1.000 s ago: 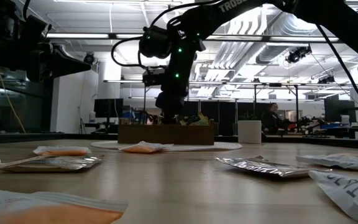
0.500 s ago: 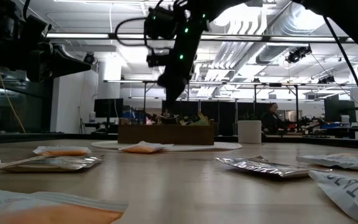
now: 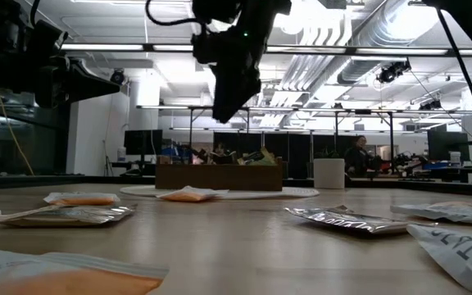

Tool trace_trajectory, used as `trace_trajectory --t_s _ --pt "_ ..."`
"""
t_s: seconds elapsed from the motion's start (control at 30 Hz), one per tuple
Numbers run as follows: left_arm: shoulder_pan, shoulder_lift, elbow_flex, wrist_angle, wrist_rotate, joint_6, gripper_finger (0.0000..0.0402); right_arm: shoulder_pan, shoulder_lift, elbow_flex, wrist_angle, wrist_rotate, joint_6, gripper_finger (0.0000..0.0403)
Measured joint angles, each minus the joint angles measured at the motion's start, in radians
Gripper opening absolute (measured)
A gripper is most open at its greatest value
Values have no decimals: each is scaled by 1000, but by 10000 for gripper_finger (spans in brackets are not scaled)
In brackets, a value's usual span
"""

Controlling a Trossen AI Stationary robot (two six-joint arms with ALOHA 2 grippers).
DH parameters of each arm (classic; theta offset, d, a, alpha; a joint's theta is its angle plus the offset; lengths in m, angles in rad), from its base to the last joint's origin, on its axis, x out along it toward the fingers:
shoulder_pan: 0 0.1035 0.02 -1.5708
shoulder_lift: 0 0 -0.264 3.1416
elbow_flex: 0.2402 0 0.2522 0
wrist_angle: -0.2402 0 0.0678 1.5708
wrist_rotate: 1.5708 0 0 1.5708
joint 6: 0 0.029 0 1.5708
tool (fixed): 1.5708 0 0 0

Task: Pick & Place Tea
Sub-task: Put the white tea bag into the left section of the wooden organizer

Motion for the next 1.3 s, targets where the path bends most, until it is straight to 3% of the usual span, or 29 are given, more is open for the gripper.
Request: trace_trajectory --t_s 0.87,1.3 --pt "0 0 0 0 0 0 1 101 198 -1 125 -50 176 206" --pt "0 0 0 0 0 0 1 99 213 -1 124 -9 217 206"
